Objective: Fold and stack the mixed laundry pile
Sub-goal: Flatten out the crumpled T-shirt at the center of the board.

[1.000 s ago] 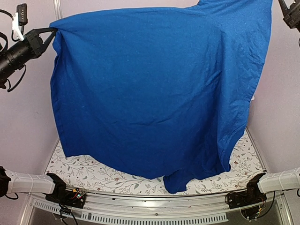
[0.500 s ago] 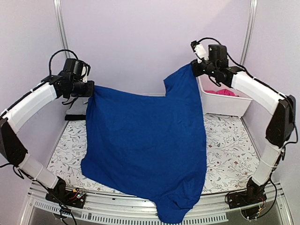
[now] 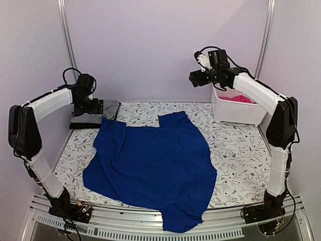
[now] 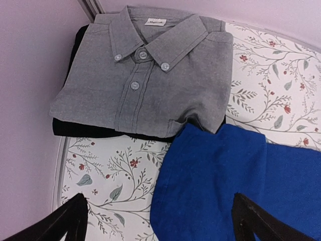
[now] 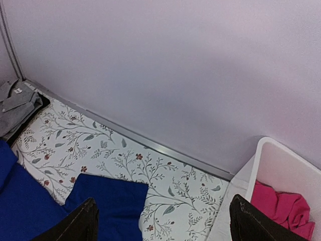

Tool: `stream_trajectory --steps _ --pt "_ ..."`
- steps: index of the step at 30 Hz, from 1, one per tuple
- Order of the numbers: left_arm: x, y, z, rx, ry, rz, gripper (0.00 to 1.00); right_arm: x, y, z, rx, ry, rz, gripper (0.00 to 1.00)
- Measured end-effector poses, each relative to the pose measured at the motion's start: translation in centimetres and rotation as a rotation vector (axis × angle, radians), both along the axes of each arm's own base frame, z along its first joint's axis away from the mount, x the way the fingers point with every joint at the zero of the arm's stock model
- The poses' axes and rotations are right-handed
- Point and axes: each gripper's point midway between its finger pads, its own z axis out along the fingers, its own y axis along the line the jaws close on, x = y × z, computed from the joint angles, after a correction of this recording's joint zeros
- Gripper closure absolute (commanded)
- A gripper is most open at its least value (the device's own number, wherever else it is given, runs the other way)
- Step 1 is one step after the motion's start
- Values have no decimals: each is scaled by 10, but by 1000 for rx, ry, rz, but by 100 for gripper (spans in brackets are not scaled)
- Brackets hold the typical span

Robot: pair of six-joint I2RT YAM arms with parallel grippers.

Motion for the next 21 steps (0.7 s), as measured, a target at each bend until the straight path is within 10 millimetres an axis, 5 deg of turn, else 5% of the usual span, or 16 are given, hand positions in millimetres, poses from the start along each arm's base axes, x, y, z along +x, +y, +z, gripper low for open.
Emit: stream_trajectory --steps 5,11,15,21 --pt "-24 -4 -5 -36 29 -28 0 -58 23 -74 88 291 141 22" --pt "-59 -21 -44 -156 134 -84 0 -124 47 -174 139 641 214 25" --pt "-72 -31 -62 -226 187 -91 0 -133 58 -208 153 736 227 25" --pt "-70 -38 -60 -278 177 -78 0 -127 57 -267 111 833 187 26"
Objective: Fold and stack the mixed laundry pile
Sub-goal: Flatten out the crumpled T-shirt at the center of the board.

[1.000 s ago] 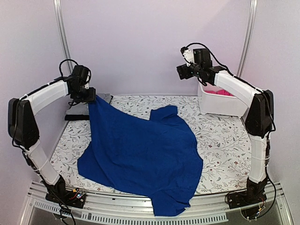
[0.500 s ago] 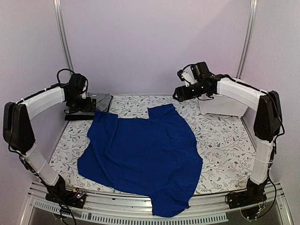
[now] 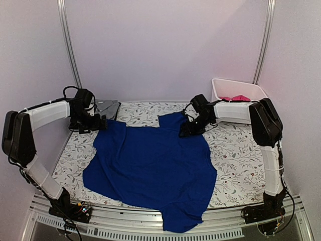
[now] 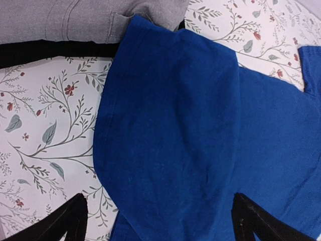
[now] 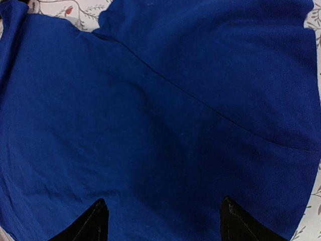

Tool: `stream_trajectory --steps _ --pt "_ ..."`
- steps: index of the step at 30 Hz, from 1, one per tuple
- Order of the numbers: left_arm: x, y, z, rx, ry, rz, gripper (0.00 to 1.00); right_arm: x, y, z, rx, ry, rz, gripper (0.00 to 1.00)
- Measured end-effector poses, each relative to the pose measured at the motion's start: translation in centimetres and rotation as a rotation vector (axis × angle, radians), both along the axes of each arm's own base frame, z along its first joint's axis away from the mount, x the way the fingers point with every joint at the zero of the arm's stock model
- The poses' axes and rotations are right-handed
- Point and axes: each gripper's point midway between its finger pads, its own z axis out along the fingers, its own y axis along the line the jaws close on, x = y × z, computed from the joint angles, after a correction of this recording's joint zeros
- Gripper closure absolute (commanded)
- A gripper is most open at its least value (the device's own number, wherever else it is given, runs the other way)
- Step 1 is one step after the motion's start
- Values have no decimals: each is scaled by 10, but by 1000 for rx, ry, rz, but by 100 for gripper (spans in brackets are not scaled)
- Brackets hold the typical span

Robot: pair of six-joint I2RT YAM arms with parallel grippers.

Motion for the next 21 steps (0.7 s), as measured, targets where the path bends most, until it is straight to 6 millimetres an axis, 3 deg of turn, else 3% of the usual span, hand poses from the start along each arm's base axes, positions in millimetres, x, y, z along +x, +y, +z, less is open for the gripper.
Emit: stream_trajectory --steps 2,5,10,16,21 --pt "0 0 0 -4 0 9 0 4 -6 -19 -31 28 -16 26" --pt "-1 3 -1 2 5 29 0 22 -20 -16 -59 -6 -54 25" --pt "-6 18 -4 35 31 97 0 52 -68 -28 -242 -95 -107 25" --pt "-13 44 -11 55 69 197 0 92 -120 -26 -381 -150 -193 24" --pt "-16 43 -18 24 85 193 0 105 -127 -22 -377 -158 -193 21"
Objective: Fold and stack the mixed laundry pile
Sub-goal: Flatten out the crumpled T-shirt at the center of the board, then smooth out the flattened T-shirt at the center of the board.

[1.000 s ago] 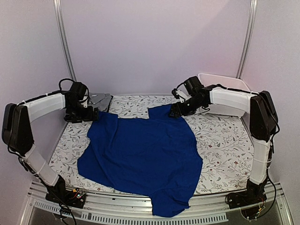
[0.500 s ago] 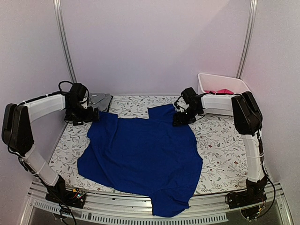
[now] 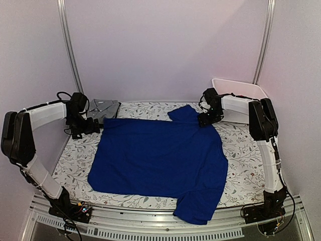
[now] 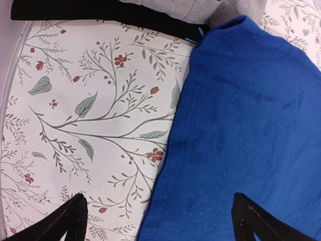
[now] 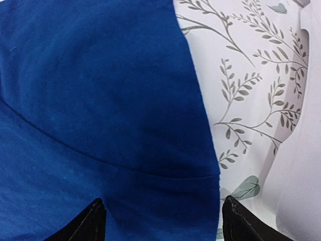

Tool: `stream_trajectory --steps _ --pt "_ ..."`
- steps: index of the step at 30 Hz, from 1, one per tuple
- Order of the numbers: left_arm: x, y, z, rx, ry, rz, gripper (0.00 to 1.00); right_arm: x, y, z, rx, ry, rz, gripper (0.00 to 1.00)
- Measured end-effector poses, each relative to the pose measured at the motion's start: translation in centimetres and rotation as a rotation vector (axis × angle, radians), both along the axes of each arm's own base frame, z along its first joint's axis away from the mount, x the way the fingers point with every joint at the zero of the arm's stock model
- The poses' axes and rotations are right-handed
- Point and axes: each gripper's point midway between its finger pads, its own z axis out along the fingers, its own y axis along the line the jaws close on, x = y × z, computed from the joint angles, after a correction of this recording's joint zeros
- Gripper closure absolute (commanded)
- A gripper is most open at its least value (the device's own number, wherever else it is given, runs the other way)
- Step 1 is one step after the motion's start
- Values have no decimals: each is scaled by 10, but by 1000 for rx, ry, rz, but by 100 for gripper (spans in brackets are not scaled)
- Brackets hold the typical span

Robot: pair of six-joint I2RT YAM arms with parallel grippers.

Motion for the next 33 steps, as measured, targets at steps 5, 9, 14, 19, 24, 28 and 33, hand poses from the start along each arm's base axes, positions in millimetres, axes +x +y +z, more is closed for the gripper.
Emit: stream_trajectory --steps 5,9,14,19,24,28,33 --pt "2 -17 -4 -67 -17 -50 4 -9 25 14 95 13 61 20" --pt "0 -35 -8 -100 -13 -98 3 -25 49 53 187 -9 123 20" --pt "-13 -66 -14 -136 6 -182 0 -73 74 101 309 -11 203 21" --pt "-41 -96 -25 -182 47 -265 0 -138 77 88 395 115 219 21" --pt "-59 -97 -52 -191 123 -251 0 -168 62 40 377 249 154 21" --pt "-60 -96 -72 -186 168 -232 0 -161 52 13 361 285 106 21" --pt "-40 -93 -78 -176 169 -205 1 -130 36 1 358 255 47 21"
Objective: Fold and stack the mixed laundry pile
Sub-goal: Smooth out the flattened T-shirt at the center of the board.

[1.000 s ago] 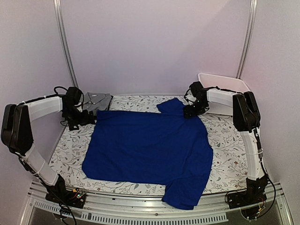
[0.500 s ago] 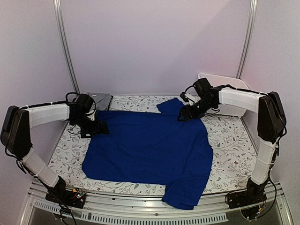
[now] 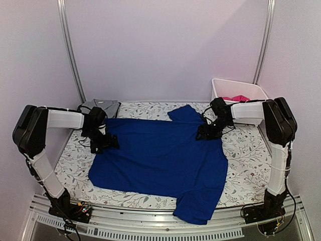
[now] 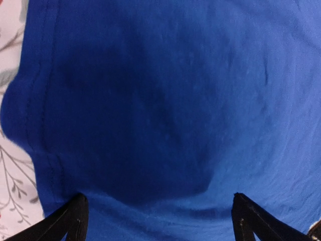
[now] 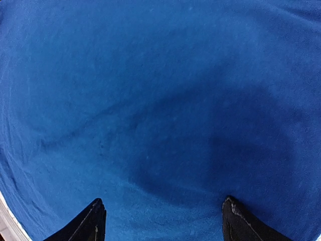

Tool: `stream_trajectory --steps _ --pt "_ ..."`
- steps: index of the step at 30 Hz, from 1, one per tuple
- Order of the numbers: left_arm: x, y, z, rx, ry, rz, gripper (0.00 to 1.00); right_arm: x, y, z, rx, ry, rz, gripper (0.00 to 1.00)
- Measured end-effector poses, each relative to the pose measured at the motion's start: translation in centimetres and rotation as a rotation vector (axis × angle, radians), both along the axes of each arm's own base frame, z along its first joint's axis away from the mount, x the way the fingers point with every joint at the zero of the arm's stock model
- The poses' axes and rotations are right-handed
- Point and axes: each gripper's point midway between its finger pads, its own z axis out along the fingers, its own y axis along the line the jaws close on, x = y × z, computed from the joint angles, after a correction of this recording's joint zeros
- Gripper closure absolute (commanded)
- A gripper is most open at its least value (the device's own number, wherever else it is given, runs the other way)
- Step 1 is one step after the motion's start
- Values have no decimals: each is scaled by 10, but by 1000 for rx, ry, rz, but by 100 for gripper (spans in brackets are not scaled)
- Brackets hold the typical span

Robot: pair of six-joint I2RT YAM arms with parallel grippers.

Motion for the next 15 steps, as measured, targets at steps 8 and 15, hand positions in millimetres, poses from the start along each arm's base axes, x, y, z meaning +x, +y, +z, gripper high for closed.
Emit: stream_trajectory --steps 8,15 --pt "52 11 3 4 -55 53 0 62 0 3 7 -73 -39 22" --pt "30 16 43 -22 -113 64 0 58 -1 37 41 -92 -63 23"
